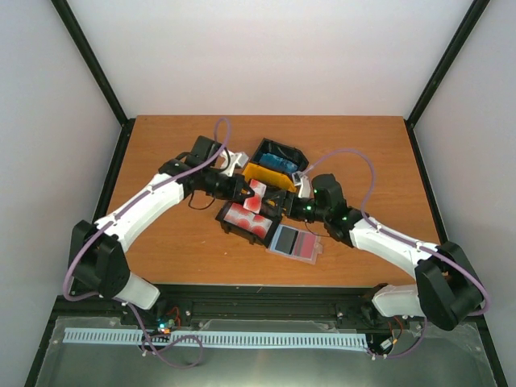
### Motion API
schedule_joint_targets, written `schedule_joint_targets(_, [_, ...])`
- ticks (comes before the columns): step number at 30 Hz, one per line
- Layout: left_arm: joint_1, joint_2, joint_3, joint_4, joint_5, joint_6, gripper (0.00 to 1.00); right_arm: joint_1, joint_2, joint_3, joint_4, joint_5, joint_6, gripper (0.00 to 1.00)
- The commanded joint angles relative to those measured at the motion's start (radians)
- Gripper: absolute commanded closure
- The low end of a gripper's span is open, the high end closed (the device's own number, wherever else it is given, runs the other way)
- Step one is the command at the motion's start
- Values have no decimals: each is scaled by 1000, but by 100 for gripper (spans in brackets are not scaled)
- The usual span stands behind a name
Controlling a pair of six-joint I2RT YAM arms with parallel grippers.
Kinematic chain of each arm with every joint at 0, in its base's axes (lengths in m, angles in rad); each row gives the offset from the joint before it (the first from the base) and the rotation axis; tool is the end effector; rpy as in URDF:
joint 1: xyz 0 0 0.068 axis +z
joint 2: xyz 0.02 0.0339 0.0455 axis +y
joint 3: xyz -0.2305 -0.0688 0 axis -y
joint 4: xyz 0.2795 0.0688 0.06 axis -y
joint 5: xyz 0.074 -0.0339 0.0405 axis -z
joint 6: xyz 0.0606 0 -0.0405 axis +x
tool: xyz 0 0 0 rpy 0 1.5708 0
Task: Put the credit cards into the card holder
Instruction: Pick up the credit card from the storage box.
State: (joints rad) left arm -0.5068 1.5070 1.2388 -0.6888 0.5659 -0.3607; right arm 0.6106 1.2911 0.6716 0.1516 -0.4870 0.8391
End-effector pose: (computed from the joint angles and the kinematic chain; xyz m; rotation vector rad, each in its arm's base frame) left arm 0.3014 -0.2045 0.2250 0.4333 2.6031 -1.0433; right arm 0.2562 0.2139 0.1641 -0.0853 2.2817 1.3403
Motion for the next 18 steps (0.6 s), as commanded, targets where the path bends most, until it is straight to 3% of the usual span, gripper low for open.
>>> schedule_joint_targets(1, [38,-68,40,81,206,-96,99,-10,10,46,119,-97,43,26])
schedule_joint_targets(5, [62,-104,32,167,334,-174,99,-12,15,33,262,-170,132,28])
schedule_joint_targets(7, [63,-105,36,180,364,-198,100,-12,26,33,325,-207,173,34])
schedule_joint_targets(14, [76,-120,30,186,382,-212,100,-24,4,-40,548,-196,333,85])
schedule_joint_targets(16, [81,-124,28,188,390,-214,99,-34,-8,-53,593,-198,356,96])
schedule_joint_targets(18, [86,-129,26,194,403,-217,96,-39,-21,-54,610,-204,363,97])
